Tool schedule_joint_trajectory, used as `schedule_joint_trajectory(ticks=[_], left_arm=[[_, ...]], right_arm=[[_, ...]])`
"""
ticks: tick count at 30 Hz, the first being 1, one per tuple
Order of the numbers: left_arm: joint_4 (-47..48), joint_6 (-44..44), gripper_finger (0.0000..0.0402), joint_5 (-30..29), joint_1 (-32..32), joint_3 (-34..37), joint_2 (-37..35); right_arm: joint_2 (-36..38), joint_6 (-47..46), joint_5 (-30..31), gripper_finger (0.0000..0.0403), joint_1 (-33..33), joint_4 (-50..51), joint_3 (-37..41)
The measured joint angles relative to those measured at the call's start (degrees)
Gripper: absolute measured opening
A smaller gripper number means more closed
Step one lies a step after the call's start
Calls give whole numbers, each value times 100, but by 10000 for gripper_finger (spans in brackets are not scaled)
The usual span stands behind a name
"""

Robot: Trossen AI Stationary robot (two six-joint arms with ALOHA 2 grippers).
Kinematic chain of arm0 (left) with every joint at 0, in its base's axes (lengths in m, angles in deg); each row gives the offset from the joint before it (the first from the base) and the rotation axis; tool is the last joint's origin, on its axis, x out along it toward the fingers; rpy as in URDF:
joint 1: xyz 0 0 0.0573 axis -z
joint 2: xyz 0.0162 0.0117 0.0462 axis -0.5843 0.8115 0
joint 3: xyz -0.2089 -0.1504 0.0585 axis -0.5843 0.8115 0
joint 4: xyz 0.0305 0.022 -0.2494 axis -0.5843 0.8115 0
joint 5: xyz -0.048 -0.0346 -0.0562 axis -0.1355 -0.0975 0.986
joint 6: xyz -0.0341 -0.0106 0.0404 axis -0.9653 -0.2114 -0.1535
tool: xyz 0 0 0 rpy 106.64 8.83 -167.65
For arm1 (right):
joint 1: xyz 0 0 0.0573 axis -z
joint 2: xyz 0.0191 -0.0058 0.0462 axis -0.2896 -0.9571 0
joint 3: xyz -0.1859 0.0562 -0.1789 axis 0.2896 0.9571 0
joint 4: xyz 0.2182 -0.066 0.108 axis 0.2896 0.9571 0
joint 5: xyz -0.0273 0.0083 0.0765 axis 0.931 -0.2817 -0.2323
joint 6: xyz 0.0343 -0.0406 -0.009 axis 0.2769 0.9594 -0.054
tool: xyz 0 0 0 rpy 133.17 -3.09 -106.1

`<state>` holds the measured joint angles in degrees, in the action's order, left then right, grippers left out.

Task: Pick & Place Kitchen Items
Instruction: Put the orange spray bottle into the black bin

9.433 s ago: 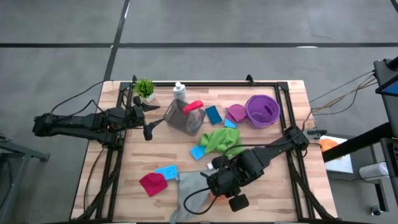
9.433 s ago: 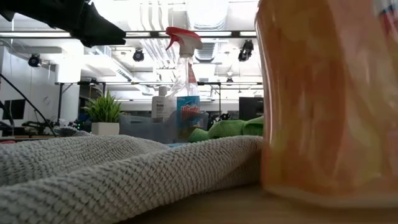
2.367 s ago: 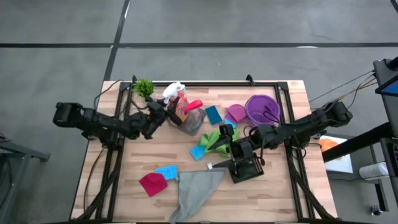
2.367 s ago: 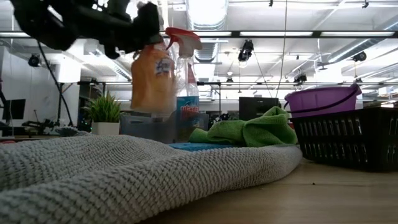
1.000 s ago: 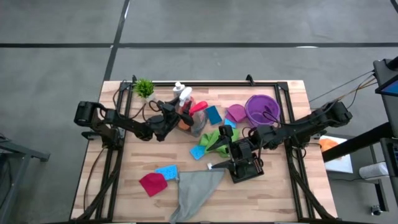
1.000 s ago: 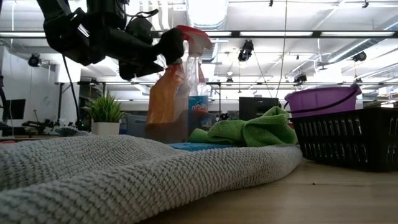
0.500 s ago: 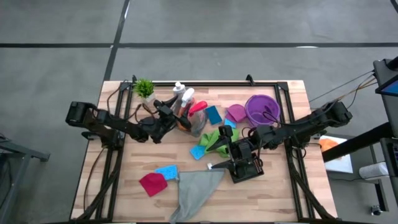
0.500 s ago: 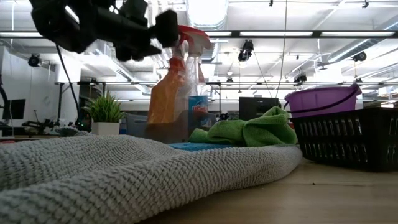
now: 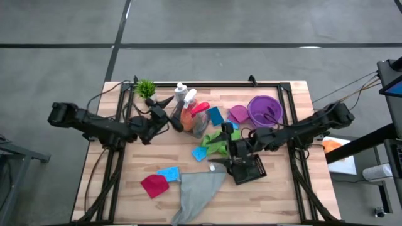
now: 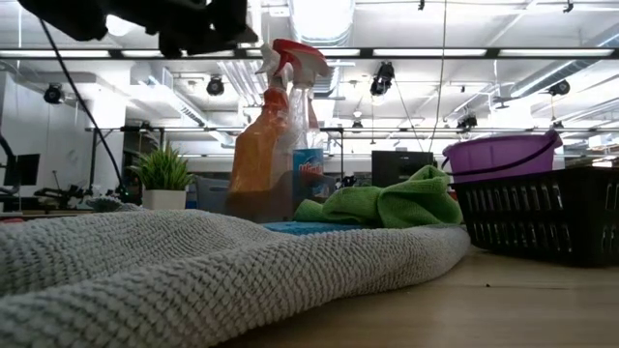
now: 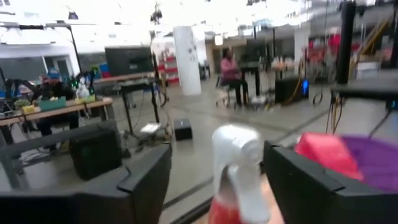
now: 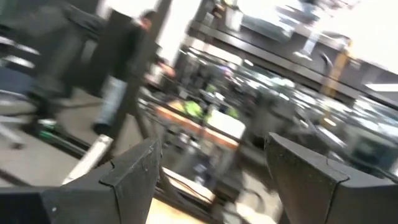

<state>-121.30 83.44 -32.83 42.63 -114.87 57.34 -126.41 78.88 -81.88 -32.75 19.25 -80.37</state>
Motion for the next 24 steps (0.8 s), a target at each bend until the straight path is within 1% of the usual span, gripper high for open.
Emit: schedule_joint_trajectory(ticks=[3,5,7,9,12,13,19,21,24], left_arm=[[1043,-654,190,0,-5,0,-339],[1811,-1101,155,0,-4,0,-528],[2593,-1619,115,2,-6,0,-676],[3226,-2073,75,5,-6,4,-761],[3792,-2522,19,85,-7,9,-817],[3854,-2603,10,160,-9,9,-814],[3838,-2861,6,268,-67,209,-817],[3707,-2959,3,278,-119,358,-816],[3288,-3040,2,331,-225,636,-817]], right_arm=[[-73,-13,348,268,109,-1,-17],[-133,-84,437,240,211,8,-56],[-207,-141,445,197,319,14,-126],[-305,-149,449,142,438,35,-215],[-417,-146,498,50,663,56,-410],[-456,-146,505,35,760,51,-500],[-611,-255,506,19,1476,542,-1095],[-639,-310,378,18,1753,803,-1336],[-665,-546,-23,18,2169,1421,-1804]])
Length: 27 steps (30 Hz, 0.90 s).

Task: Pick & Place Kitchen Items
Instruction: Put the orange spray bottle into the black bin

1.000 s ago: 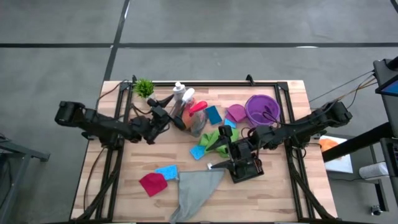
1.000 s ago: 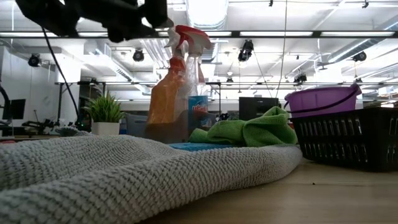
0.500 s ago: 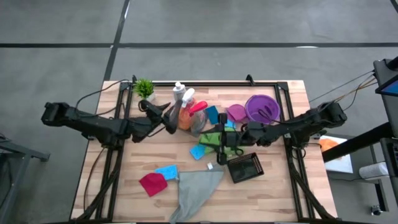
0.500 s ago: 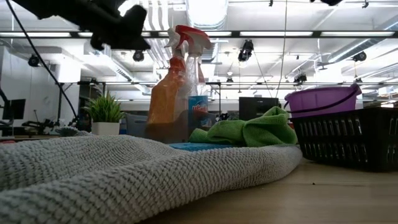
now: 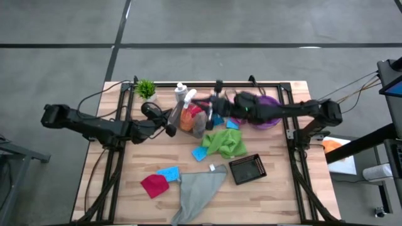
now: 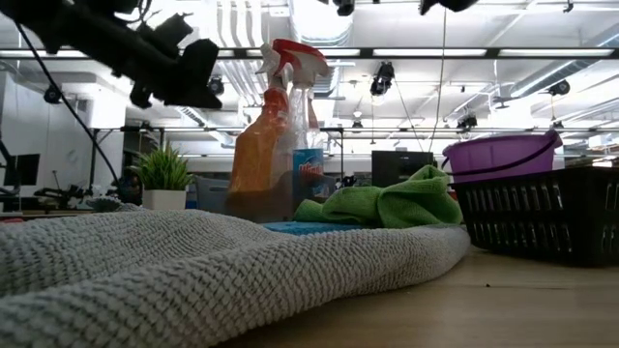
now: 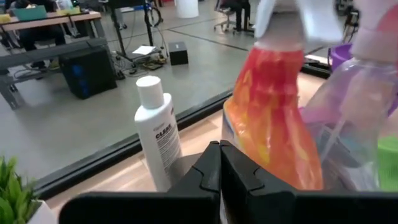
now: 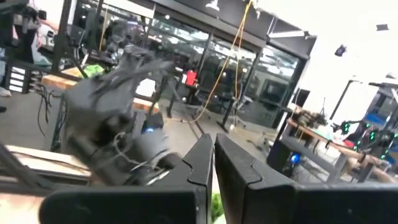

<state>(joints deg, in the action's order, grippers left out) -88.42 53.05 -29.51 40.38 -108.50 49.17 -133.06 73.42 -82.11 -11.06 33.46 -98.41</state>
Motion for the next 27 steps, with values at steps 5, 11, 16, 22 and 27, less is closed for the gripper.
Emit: schedule_joint_trajectory(ticks=[5,11,16,22,27], left_arm=[[-637,-9,2,269,-284,405,0],[-926,-11,2,623,-521,567,0],[-942,-6,2,639,-525,581,-2],[-931,-4,2,640,-525,581,-5],[-927,2,2,641,-525,581,-32]], right_arm=[[-271,-598,-538,18,603,1693,-1070],[-1207,-938,-885,18,833,3769,-2605],[-2028,-964,-862,18,720,4795,-3557],[-2358,-1091,-732,18,613,5005,-3978],[-2227,-1332,-737,18,545,5459,-4039]])
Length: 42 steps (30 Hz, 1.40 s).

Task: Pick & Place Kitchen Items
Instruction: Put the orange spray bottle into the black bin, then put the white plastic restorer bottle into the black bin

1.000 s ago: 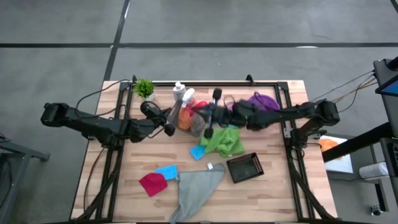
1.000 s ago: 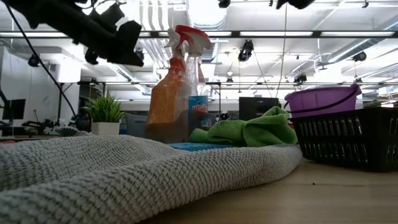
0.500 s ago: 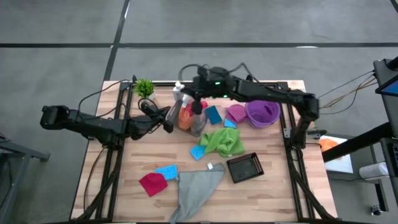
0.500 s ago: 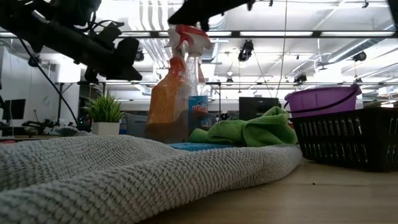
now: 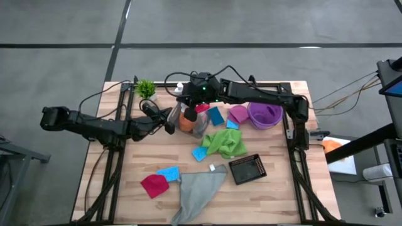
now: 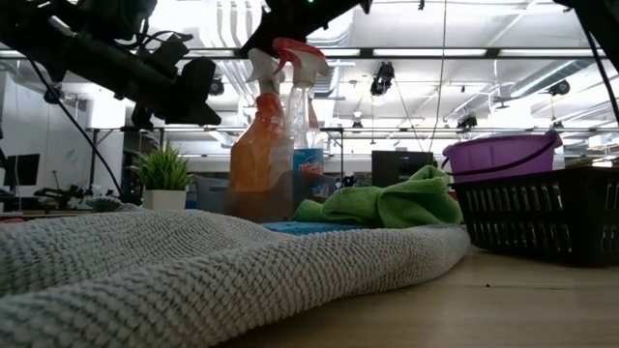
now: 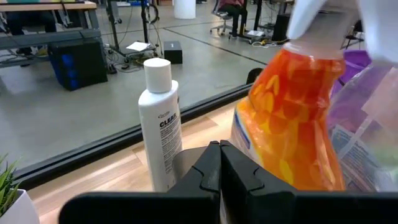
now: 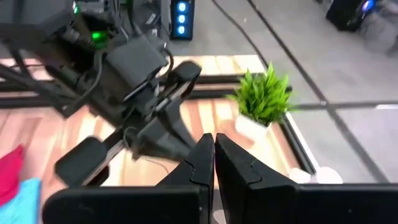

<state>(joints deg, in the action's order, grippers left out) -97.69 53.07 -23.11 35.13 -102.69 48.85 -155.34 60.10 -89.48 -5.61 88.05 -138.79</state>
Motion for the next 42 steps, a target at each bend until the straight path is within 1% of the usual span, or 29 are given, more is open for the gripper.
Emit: schedule_joint_trajectory(ticks=[3,10,18,24,26,28,30,32,36,37,40,42], left_arm=[[-5,11,2,0,0,2,-12],[-4,150,2,0,6,2,-84],[-1,168,2,85,11,2,-84],[0,300,2,179,13,2,-84],[1,306,2,225,13,2,-84],[1,318,3,236,13,2,-84],[0,325,4,236,13,2,-84],[0,382,5,238,15,2,-84],[0,425,6,274,14,2,-84],[0,436,6,302,15,2,-84],[-2,471,6,348,15,2,-84],[-11,488,6,379,15,2,-104]], right_arm=[[90,-11,3,18,-77,158,9],[282,208,-73,18,-183,61,31],[441,544,-251,18,-389,-920,28],[485,729,-922,18,-602,-1916,24],[485,756,-942,19,-660,-2018,22],[485,790,-941,31,-704,-2030,22],[485,790,-937,60,-735,-2034,24],[437,786,-935,102,-758,-2111,24],[402,705,-786,214,-776,-2098,37],[402,764,-829,242,-776,-2117,35],[468,896,-1418,314,-784,-2342,64],[516,902,-1569,345,-868,-2916,252]])
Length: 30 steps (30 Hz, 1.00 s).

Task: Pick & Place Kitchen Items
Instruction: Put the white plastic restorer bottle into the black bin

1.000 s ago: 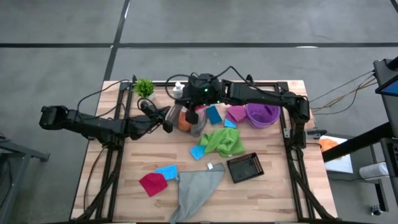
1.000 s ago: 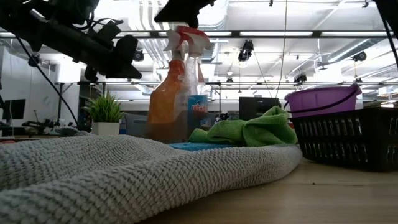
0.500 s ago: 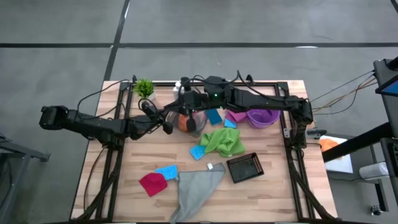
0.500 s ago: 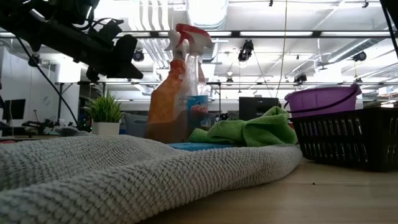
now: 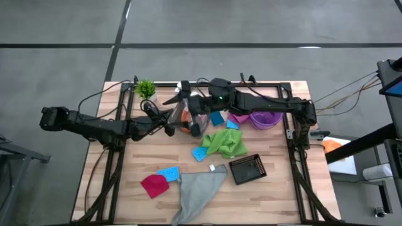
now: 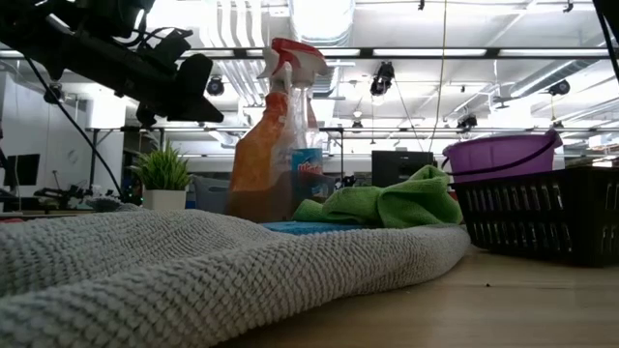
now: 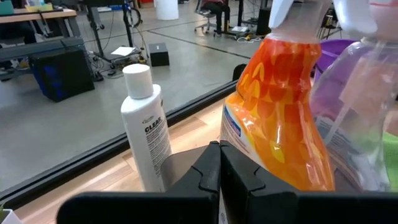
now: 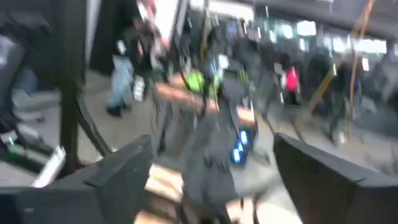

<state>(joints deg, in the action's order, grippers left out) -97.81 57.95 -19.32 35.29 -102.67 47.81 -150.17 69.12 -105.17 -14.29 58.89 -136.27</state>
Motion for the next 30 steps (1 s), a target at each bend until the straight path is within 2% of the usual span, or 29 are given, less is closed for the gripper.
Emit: schedule_joint_trajectory(ticks=[4,7,12,15,18,21,25,28,30], left_arm=[[-14,117,6,8,14,0,-159],[-6,211,6,9,76,2,-355],[276,286,6,80,210,8,-749],[561,308,7,228,210,7,-1013],[669,346,15,267,208,7,-1251],[721,558,54,293,180,-45,-1399],[1278,672,153,476,33,-450,-1434],[2100,524,234,500,-169,-899,-1282],[2731,311,277,504,-355,-1222,-1124]], right_arm=[[15,38,-62,362,-223,-1968,836],[-28,39,136,358,-356,-4049,1859],[-19,305,776,328,-598,-7232,3714],[129,621,1012,302,-733,-8056,4621],[586,772,1288,275,-845,-8006,5309],[1135,789,1359,250,-964,-7474,5793],[1907,785,1476,231,-1146,-6174,6102],[2461,687,1552,229,-1248,-4929,6196],[2663,593,1588,229,-1315,-4521,6345]])
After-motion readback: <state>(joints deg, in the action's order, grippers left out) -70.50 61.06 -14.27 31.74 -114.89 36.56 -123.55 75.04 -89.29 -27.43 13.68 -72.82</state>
